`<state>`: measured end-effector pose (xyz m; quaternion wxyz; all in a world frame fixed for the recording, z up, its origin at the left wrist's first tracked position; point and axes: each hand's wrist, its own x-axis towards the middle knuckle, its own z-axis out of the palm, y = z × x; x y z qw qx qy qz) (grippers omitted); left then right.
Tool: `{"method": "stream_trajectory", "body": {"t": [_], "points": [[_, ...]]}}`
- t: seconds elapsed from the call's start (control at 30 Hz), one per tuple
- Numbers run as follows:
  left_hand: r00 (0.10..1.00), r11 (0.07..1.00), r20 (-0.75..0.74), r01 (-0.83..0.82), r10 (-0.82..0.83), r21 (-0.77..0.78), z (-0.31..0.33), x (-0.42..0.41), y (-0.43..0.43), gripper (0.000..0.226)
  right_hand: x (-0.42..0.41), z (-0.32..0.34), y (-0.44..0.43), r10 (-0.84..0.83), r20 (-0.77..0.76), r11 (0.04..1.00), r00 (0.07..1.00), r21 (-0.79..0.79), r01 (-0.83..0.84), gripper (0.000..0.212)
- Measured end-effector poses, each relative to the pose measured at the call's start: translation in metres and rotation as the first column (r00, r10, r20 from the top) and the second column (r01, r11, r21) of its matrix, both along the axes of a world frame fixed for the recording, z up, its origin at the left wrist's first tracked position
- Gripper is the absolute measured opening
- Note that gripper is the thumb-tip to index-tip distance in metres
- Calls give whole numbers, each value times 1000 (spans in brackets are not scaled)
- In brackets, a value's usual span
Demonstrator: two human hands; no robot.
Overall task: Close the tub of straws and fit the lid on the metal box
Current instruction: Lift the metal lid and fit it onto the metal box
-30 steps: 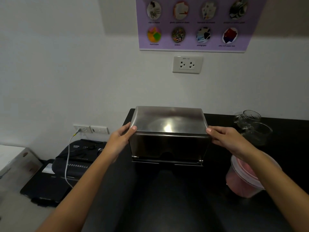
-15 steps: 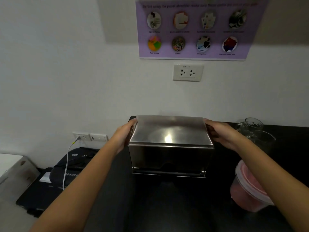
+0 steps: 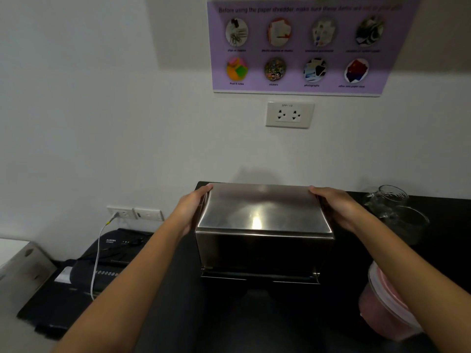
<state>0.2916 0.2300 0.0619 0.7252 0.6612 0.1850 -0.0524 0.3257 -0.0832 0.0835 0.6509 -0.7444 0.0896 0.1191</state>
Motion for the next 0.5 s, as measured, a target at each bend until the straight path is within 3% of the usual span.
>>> {"method": "stream_trajectory", "body": {"t": [0.3, 0.5], "points": [[1000, 1000, -7, -1, 1, 1, 1, 1, 1, 39, -1, -1, 2, -22, 13, 1000, 1000, -5, 22, 39], [1000, 988, -11, -11, 13, 154, 13, -4, -4, 48, -10, 6, 6, -49, 7, 999, 999, 8, 49, 39]]}}
